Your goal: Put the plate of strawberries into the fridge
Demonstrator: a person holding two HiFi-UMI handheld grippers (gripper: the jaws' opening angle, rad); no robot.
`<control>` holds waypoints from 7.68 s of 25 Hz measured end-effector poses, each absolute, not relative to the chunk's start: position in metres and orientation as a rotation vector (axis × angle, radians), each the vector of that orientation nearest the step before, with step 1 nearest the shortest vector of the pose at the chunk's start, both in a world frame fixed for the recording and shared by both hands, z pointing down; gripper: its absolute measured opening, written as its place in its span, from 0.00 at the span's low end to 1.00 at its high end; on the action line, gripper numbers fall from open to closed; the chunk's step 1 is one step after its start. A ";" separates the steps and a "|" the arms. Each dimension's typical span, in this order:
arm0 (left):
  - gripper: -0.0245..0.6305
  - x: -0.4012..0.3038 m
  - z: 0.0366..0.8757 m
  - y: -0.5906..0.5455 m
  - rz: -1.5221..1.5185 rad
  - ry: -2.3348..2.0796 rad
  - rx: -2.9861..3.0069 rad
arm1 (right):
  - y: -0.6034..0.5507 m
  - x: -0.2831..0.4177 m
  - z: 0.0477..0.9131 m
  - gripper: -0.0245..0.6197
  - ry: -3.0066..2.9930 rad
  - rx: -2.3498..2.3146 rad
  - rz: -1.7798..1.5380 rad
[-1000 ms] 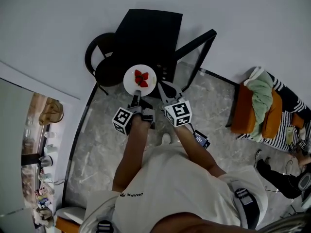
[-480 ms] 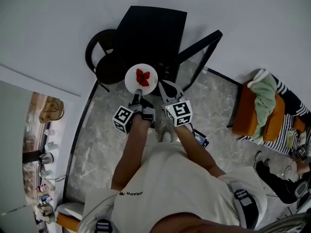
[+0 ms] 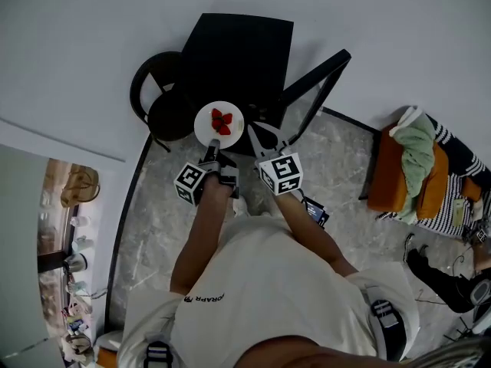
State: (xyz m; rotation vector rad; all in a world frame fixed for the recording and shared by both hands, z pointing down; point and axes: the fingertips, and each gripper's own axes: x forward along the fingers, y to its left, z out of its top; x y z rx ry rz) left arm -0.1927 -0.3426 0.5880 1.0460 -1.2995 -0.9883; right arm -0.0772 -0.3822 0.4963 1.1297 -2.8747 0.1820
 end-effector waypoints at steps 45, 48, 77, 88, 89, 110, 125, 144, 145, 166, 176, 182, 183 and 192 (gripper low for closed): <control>0.05 -0.253 0.716 -0.494 -0.845 -1.180 1.073 | -0.426 -0.105 0.515 0.05 -2.789 1.181 0.163; 0.05 -0.258 0.723 -0.502 -0.835 -1.184 1.075 | -0.426 -0.106 0.516 0.05 -2.785 1.181 0.159; 0.05 -0.271 0.732 -0.560 -0.825 -1.198 1.055 | -0.444 -0.105 0.528 0.05 -2.747 1.202 0.181; 0.05 -0.269 0.729 -0.560 -0.776 -1.185 1.086 | -0.442 -0.108 0.524 0.05 -2.762 1.187 0.168; 0.06 -0.268 0.729 -0.560 -0.766 -1.186 1.096 | -0.442 -0.107 0.523 0.05 -2.764 1.186 0.166; 0.15 -0.271 0.723 -0.537 -0.754 -1.195 1.124 | -0.428 -0.113 0.516 0.05 -2.786 1.161 0.150; 0.15 -0.264 0.708 -0.520 -0.845 -1.173 1.115 | -0.418 -0.114 0.517 0.05 -2.792 1.141 0.152; 0.04 -0.242 0.643 -0.492 -0.871 -1.205 1.316 | -0.411 -0.119 0.511 0.05 -2.807 1.128 0.160; 0.04 -0.240 0.636 -0.490 -0.871 -1.201 1.337 | -0.410 -0.120 0.512 0.05 -2.807 1.128 0.161; 0.04 -0.210 0.550 -0.437 -0.650 -1.379 1.828 | -0.408 -0.115 0.510 0.05 -2.802 1.151 0.204; 0.04 -0.203 0.529 -0.425 -0.485 -1.558 2.019 | -0.407 -0.113 0.511 0.05 -2.809 1.141 0.211; 0.04 -0.193 0.516 -0.413 -0.394 -1.628 2.111 | -0.407 -0.112 0.508 0.05 -2.813 1.149 0.219; 0.04 -0.192 0.513 -0.412 -0.370 -1.649 2.135 | -0.407 -0.112 0.508 0.05 -2.814 1.150 0.219; 0.04 -0.188 0.504 -0.403 -0.215 -1.776 2.224 | -0.405 -0.114 0.507 0.05 -2.827 1.150 0.215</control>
